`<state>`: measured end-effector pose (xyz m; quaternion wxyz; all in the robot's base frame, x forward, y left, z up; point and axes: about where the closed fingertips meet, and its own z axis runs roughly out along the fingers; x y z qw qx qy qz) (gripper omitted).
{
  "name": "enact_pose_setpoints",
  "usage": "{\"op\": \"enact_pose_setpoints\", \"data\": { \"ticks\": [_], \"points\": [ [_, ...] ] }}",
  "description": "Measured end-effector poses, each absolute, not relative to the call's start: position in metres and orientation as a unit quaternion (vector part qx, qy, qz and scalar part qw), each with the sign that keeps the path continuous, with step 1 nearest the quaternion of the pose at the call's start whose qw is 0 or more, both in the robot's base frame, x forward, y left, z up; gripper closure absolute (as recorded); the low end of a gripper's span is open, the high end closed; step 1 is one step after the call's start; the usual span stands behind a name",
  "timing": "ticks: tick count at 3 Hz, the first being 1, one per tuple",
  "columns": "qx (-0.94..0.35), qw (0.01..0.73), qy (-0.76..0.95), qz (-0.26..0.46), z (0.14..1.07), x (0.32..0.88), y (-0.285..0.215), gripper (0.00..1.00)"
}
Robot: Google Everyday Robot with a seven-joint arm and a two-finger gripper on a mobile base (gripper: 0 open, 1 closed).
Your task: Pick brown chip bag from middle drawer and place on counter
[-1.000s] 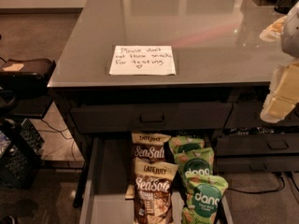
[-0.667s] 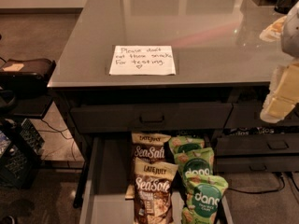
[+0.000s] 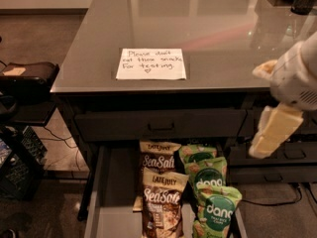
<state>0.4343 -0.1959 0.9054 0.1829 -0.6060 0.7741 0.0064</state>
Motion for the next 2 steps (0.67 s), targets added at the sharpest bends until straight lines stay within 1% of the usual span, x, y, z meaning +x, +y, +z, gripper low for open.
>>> {"op": "enact_pose_setpoints", "data": {
  "ticks": [1,2],
  "points": [
    [-0.6,0.19,0.776,0.054,0.844,0.432,-0.186,0.0],
    [-0.593,0.171,0.776,0.128,0.771,0.42,-0.167,0.0]
  ]
}}
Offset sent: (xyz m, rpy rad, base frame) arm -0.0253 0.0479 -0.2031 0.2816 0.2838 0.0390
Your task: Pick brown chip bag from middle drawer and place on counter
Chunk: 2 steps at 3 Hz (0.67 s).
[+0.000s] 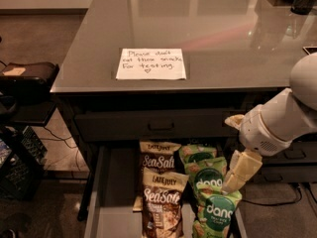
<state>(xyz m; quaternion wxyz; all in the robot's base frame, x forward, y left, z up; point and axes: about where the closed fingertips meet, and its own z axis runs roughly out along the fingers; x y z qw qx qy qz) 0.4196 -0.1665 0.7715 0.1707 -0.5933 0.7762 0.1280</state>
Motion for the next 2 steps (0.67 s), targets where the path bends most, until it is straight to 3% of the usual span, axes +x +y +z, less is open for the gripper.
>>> {"op": "enact_pose_setpoints", "data": {
  "ticks": [2],
  "points": [
    [-0.587,0.172,0.777,0.15,0.725,0.413,-0.157,0.0]
  ]
}}
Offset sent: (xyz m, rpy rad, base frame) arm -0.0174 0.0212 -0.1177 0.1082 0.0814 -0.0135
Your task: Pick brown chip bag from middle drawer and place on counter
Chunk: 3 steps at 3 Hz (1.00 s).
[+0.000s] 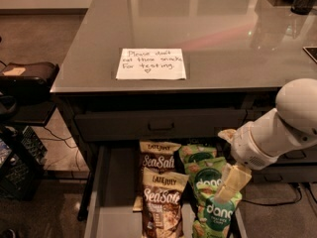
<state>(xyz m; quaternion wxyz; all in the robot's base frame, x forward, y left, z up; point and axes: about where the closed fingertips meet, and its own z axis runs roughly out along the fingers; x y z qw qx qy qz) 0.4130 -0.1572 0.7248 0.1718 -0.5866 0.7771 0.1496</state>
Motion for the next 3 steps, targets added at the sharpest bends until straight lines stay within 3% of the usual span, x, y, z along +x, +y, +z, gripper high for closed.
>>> {"op": "enact_pose_setpoints", "data": {
  "ticks": [2,3],
  "points": [
    [-0.585,0.187,0.772,0.165,0.701,0.408,-0.135,0.0],
    [-0.592,0.21,0.751,0.205,0.642,0.394,-0.081,0.0]
  ]
}}
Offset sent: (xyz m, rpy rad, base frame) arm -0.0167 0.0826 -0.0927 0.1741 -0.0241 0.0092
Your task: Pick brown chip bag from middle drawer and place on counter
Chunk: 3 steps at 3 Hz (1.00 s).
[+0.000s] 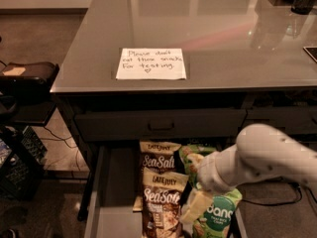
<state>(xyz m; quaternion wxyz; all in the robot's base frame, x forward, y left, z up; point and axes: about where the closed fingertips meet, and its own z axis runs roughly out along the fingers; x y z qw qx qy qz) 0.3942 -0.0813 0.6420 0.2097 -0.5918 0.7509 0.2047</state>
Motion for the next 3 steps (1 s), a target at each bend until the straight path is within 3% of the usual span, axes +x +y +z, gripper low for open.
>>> {"op": "enact_pose_setpoints", "data": {
  "ticks": [1,3],
  "points": [
    [-0.61,0.233,0.725,0.22,0.593,0.393,-0.037,0.0],
    [-0.601,0.251,0.73,0.209,0.592,0.405,-0.037,0.0]
  ]
}}
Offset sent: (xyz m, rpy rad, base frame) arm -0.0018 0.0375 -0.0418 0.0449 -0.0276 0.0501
